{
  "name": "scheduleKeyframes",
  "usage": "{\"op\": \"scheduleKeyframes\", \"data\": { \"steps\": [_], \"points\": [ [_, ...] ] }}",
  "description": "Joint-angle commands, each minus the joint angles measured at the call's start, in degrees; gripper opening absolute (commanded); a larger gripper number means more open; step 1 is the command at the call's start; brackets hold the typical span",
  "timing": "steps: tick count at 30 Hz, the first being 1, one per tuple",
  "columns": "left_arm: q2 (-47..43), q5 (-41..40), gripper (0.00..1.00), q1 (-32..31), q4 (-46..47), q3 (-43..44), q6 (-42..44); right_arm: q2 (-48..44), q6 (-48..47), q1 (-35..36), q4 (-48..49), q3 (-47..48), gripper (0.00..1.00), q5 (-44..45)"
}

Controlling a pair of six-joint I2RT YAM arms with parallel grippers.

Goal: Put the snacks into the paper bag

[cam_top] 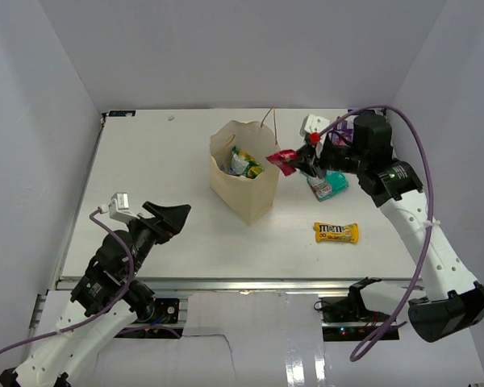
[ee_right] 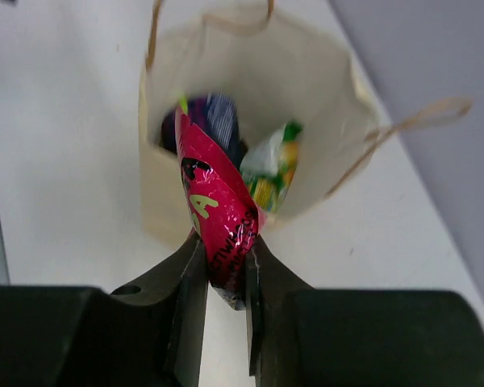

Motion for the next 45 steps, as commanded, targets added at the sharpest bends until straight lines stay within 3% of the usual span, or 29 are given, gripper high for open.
{"op": "scheduleKeyframes", "data": {
  "steps": [1,6,11,13,14,17,22,24,25,28,31,33,38,45],
  "points": [
    [2.8,2.3,0.98,-0.1,2.8,0.6,1.6,4.3,13.0,7.9,10.9,8.2,0.08,8.0],
    [6.7,5.4,0.98,-0.1,2.8,2.7,3.4,12.7,15.0,15.7,17.2,14.9,0.08,29.1],
    [8.7,7.1,0.98,-0.1,3.1,2.9,2.5,16.5,13.3,18.0,20.1,15.5,0.08,31.9],
    [9.2,7.8,0.98,-0.1,3.7,2.6,2.5,16.9,12.8,18.8,20.5,13.5,0.22,32.3],
    [9.3,7.9,0.98,-0.1,4.0,2.7,2.6,16.9,12.7,18.8,20.4,13.1,0.41,32.3],
    [9.9,8.1,0.98,-0.1,3.9,3.7,3.9,13.8,11.8,18.5,19.9,12.1,0.65,32.4],
    [10.7,7.9,0.98,-0.1,3.9,4.7,6.0,6.5,9.7,12.1,13.9,11.1,0.76,24.8],
    [11.1,7.8,0.98,-0.1,3.9,4.9,6.4,5.0,6.9,7.2,7.2,9.9,0.94,20.8],
    [11.3,7.9,0.98,-0.1,3.9,5.1,7.0,4.1,1.0,5.5,3.2,8.7,0.97,15.1],
    [12.1,8.6,0.98,-0.1,3.8,5.7,8.6,3.6,-8.8,-0.9,-12.5,3.9,0.92,9.4],
    [13.3,8.9,0.98,-0.1,3.0,6.0,10.1,5.7,-20.9,-4.2,-24.7,-5.4,1.0,12.9],
    [13.8,9.2,0.98,-0.1,3.1,5.9,10.2,6.5,-28.4,-6.7,-26.5,-13.2,1.0,15.0],
    [15.9,10.1,0.98,-0.1,4.4,5.3,10.2,5.8,-38.7,-9.3,-15.4,-26.1,0.98,24.2],
    [15.8,11.4,0.98,-0.1,4.4,4.7,9.4,15.5,-39.6,-9.3,-5.6,-27.0,1.0,28.3]
  ]
}}
